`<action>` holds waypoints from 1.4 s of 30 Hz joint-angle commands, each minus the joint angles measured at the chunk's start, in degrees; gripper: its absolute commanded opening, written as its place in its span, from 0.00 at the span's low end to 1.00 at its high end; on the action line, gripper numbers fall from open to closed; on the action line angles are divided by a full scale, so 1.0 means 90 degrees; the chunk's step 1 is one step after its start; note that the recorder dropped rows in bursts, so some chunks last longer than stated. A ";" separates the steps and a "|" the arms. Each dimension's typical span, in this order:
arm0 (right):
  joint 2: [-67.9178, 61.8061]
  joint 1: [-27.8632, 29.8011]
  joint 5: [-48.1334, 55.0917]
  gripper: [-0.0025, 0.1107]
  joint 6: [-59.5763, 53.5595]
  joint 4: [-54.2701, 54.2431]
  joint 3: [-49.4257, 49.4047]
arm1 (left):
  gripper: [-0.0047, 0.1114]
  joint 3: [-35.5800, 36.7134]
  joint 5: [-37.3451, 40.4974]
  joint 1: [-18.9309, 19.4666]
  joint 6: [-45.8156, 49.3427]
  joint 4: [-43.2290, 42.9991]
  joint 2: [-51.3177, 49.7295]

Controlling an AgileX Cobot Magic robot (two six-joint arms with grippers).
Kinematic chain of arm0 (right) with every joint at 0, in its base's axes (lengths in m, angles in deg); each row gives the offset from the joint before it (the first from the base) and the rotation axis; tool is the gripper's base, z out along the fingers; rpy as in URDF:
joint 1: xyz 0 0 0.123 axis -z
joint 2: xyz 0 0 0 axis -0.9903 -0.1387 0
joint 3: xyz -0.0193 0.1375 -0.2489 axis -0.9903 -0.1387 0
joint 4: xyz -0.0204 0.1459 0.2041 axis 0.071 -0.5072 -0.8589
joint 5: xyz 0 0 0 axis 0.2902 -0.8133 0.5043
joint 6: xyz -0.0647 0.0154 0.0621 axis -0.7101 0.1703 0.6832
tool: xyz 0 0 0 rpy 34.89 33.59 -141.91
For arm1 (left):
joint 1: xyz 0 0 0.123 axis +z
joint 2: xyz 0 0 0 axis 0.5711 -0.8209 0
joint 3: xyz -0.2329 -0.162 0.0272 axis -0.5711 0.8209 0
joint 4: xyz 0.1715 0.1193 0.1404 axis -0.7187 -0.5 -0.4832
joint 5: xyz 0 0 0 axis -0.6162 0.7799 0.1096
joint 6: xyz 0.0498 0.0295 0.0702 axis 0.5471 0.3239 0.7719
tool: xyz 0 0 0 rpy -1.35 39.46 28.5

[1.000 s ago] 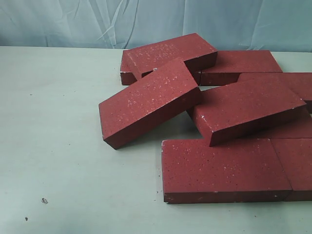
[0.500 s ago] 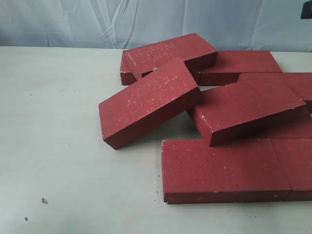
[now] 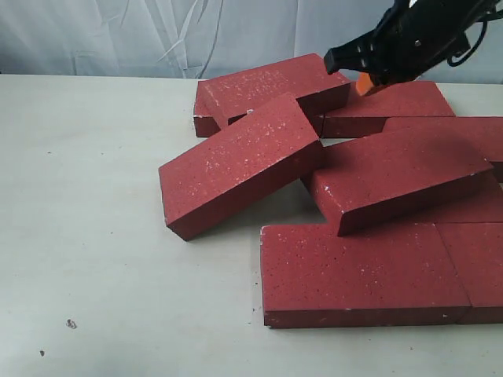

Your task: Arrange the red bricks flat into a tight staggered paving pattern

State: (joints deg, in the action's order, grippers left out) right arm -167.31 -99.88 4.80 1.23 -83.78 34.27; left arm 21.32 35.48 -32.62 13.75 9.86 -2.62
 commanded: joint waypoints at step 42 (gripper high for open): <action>-0.0964 -0.1093 0.0537 0.02 -0.0154 -0.0825 0.0631 | 0.04 0.0030 0.0007 0.0022 -0.0038 -0.0040 0.0034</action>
State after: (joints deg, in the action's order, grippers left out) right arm -177.55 -112.96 8.05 0.66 -90.97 39.62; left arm 21.32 35.48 -32.62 13.75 9.86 -2.62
